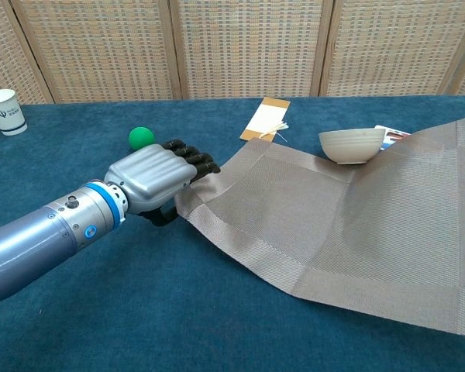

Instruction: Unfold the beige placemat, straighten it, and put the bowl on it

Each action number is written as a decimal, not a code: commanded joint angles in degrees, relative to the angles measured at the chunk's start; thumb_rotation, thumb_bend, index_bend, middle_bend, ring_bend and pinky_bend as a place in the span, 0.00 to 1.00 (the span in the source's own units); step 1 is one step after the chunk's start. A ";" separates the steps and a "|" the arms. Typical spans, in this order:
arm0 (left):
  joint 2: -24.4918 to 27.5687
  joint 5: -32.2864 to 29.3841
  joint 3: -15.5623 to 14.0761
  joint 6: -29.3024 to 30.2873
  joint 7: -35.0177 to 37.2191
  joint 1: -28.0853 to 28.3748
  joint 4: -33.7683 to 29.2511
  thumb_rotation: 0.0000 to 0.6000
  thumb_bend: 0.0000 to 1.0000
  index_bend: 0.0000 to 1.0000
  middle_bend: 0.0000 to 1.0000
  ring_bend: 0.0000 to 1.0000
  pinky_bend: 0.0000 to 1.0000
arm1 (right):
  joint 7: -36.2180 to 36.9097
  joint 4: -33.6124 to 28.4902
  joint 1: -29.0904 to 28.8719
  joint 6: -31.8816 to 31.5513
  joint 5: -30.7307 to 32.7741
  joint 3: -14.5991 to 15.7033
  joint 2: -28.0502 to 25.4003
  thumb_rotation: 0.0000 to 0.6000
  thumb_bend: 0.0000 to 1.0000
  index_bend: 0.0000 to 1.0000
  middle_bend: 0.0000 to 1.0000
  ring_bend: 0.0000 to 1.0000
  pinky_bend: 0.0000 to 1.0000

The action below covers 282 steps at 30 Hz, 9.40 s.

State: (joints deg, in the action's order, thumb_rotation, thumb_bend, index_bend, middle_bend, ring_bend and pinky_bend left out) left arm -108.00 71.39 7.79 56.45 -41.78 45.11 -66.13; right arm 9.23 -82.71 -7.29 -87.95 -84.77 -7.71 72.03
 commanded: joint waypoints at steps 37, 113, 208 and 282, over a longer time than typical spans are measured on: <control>-4.09 5.92 -0.73 6.68 7.26 -1.30 6.77 1.00 0.56 0.66 0.00 0.00 0.00 | 1.81 -1.50 0.26 0.79 -0.37 0.26 -1.01 1.00 0.13 0.12 0.00 0.00 0.00; 15.82 29.19 -20.49 17.97 20.65 -20.96 -7.83 1.00 0.52 0.55 0.00 0.00 0.00 | -4.65 -4.95 1.81 -2.15 -5.09 2.79 -0.65 1.00 0.13 0.12 0.00 0.00 0.00; 32.04 20.01 -6.92 28.37 41.25 -30.40 -11.74 1.00 0.23 0.00 0.00 0.00 0.00 | -28.97 19.29 -33.95 35.38 22.18 -10.60 28.54 1.00 0.52 0.36 0.08 0.00 0.00; 31.02 24.66 -8.66 29.58 40.79 -30.86 -11.27 1.00 0.23 0.00 0.00 0.00 0.00 | -30.67 5.48 -25.28 17.80 8.26 1.35 27.56 1.00 0.42 0.72 0.31 0.11 0.13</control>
State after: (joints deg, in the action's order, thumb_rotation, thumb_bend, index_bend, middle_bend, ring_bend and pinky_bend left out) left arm -76.97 95.96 -0.80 85.94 -0.91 14.32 -77.38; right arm -19.58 -75.29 -33.47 -69.08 -75.63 -7.54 100.08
